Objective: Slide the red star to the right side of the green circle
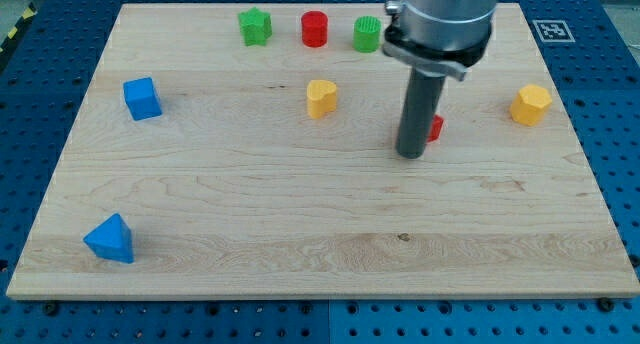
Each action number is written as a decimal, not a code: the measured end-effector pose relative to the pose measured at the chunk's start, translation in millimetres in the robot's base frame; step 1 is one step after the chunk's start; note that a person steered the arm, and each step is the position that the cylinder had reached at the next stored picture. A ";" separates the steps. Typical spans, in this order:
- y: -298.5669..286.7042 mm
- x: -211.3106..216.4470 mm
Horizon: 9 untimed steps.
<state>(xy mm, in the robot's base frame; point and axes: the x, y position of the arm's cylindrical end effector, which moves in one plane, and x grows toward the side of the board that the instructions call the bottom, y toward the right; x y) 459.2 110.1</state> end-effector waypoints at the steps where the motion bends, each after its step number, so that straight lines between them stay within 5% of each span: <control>1: 29.8 -14.2; 9: 14.1 -87.6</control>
<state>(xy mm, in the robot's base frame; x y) 371.6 124.2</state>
